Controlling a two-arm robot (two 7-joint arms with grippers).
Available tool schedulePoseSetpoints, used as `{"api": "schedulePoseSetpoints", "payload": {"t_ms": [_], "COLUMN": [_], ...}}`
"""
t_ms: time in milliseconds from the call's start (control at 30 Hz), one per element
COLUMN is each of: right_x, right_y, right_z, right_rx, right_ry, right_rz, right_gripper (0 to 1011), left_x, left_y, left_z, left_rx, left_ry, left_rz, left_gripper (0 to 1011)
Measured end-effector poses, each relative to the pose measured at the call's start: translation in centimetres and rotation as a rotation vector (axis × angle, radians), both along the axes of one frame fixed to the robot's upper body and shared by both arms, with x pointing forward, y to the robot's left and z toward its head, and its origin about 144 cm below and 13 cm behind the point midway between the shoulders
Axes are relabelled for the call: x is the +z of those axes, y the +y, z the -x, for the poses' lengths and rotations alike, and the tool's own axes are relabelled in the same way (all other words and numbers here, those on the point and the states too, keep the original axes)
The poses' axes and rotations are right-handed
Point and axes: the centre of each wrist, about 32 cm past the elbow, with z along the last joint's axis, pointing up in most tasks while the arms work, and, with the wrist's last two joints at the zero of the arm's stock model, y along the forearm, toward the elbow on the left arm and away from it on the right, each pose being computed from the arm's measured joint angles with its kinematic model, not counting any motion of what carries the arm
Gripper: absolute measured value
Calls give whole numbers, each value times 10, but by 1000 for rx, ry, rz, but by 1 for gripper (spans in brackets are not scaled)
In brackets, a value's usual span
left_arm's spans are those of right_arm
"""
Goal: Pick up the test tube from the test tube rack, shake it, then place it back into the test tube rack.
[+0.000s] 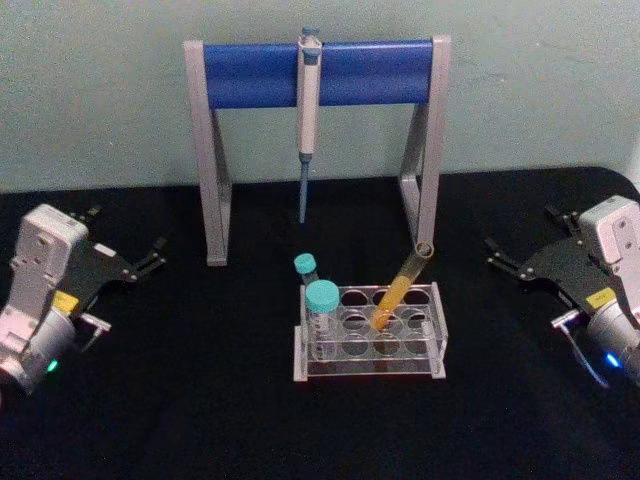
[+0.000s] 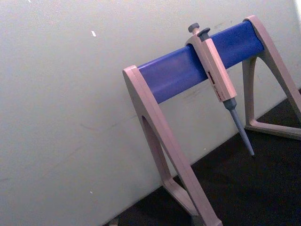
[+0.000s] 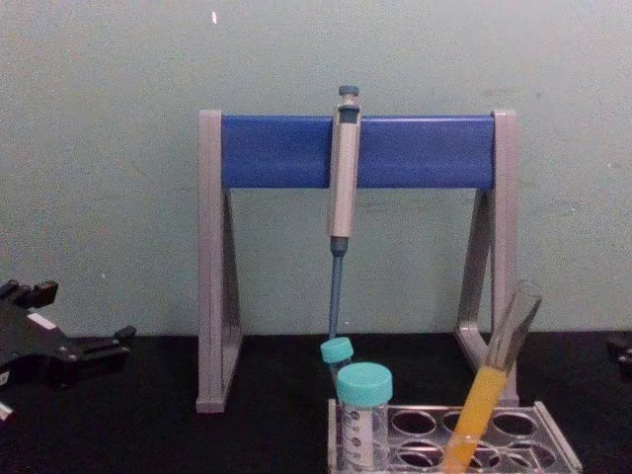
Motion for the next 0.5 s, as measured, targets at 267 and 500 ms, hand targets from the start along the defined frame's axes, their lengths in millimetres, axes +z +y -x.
{"api": "schedulePoseSetpoints", "payload": {"t_ms": [267,500], "right_x": [1,5], "right_y": [-3,-10], "right_z": [11,22], "right_rx": [56,144], "right_ry": [35,59], "right_rz": [-35,-82], "right_gripper": [1000,1000], "left_x": [0,0], "left_y": [0,0], "left_z": [0,0], "left_rx": [0,0], "left_ry": [0,0], "left_rz": [0,0], "left_gripper": [1002,1001]}}
